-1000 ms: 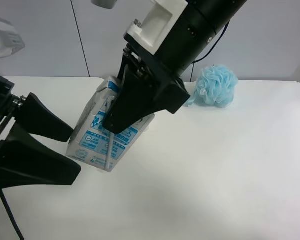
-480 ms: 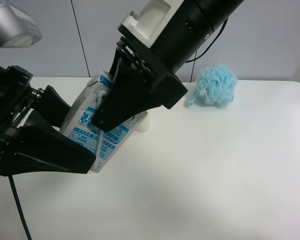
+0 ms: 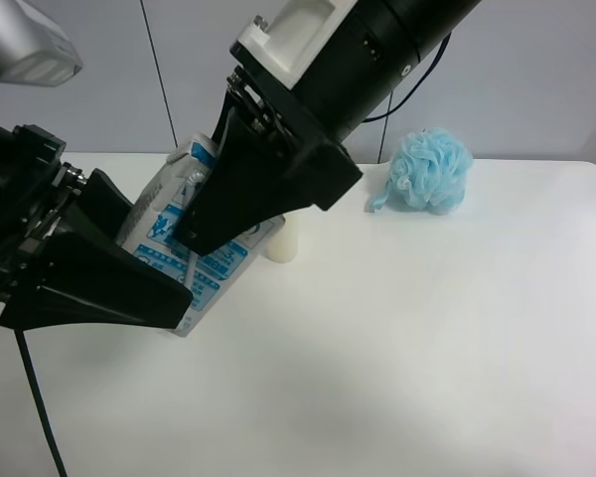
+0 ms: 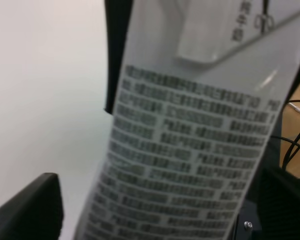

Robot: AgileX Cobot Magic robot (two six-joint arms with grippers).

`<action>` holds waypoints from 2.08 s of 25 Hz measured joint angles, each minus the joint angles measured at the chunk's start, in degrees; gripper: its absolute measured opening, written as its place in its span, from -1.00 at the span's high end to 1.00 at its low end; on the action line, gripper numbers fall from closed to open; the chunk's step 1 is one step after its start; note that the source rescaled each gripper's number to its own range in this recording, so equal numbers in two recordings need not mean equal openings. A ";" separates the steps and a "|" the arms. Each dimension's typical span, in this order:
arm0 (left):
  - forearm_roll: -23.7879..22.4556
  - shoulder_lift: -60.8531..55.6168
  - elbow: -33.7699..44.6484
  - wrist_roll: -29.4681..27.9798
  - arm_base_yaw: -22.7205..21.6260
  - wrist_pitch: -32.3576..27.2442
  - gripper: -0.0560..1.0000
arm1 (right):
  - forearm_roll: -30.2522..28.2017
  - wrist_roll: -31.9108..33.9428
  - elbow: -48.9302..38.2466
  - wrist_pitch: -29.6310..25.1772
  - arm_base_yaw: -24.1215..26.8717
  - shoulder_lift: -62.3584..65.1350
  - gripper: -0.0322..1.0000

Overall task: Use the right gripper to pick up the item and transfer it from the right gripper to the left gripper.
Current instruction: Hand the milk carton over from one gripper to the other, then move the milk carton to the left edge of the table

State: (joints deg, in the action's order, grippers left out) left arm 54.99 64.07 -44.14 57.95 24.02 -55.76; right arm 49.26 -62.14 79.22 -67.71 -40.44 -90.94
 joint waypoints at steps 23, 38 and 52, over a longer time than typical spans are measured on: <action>-2.62 0.00 -0.12 1.03 0.00 1.45 0.73 | 3.89 -1.02 0.00 2.57 -0.06 0.00 0.92; -5.22 0.48 -0.01 0.80 0.11 3.40 0.89 | 3.74 9.28 0.13 2.62 -0.06 0.19 -0.99; -5.22 0.48 -0.01 0.86 0.11 3.42 0.89 | -17.33 22.90 0.17 -1.89 -0.06 16.23 -1.00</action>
State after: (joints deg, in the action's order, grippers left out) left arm 49.77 64.55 -44.15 58.81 24.13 -52.35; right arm 31.94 -39.24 79.40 -69.60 -40.51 -74.70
